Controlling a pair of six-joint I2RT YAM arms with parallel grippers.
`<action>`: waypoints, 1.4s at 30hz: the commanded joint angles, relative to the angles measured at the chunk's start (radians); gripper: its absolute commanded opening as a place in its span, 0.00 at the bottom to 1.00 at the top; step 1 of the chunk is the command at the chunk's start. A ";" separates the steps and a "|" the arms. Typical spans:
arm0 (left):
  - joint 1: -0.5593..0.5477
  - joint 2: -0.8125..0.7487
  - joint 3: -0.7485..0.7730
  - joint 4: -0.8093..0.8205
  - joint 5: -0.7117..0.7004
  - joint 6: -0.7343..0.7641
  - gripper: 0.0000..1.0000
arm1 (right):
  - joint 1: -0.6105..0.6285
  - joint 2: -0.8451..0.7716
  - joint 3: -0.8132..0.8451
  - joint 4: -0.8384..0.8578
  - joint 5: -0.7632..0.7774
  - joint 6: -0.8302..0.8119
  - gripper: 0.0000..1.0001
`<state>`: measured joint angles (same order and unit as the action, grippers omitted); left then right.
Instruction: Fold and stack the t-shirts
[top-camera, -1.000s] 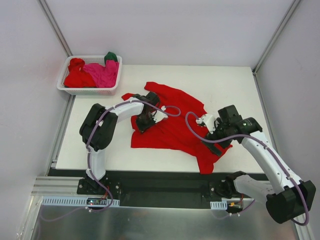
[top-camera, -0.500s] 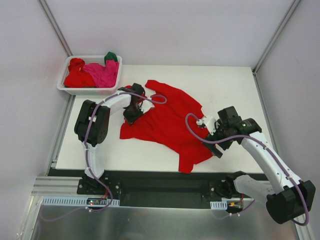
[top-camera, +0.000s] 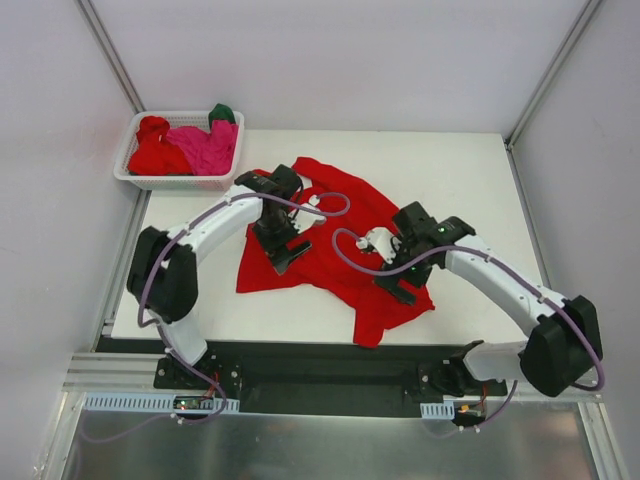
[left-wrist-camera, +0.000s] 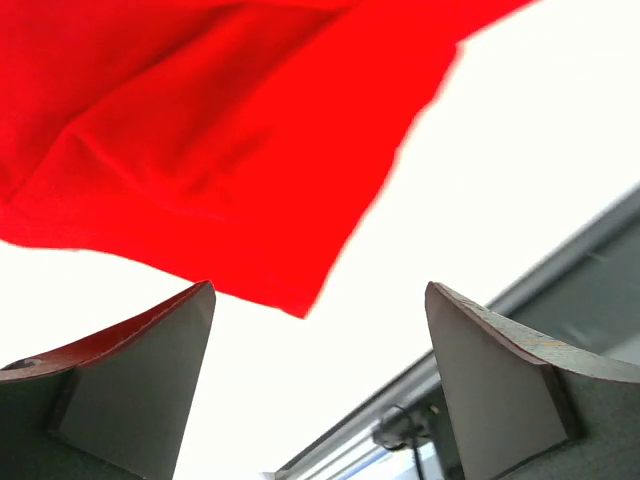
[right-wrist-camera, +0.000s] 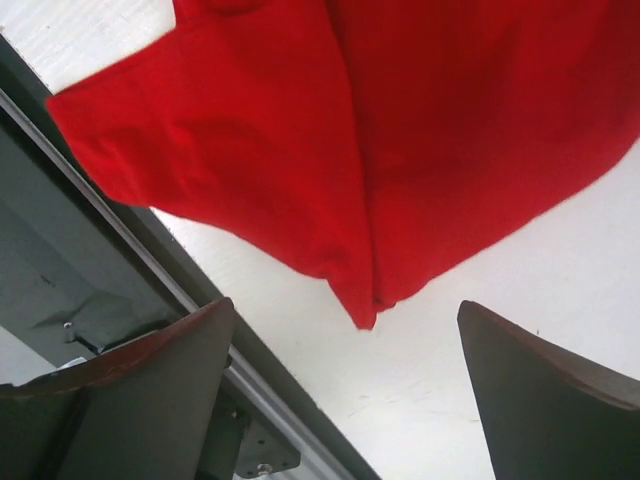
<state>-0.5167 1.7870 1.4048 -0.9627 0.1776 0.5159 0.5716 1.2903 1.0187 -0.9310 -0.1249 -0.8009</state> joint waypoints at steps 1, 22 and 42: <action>-0.025 -0.141 0.056 -0.131 0.088 -0.054 0.86 | 0.022 0.073 0.011 0.043 0.041 -0.012 0.97; 0.052 -0.048 0.088 -0.050 0.089 -0.091 0.86 | -0.194 0.622 0.572 0.058 0.065 -0.015 0.98; 0.075 -0.129 -0.010 -0.010 0.137 -0.112 0.86 | -0.256 0.903 0.823 0.034 0.090 0.077 0.88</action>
<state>-0.4438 1.7226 1.4067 -0.9627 0.2836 0.4141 0.3264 2.1429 1.7390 -0.8307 -0.0383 -0.7532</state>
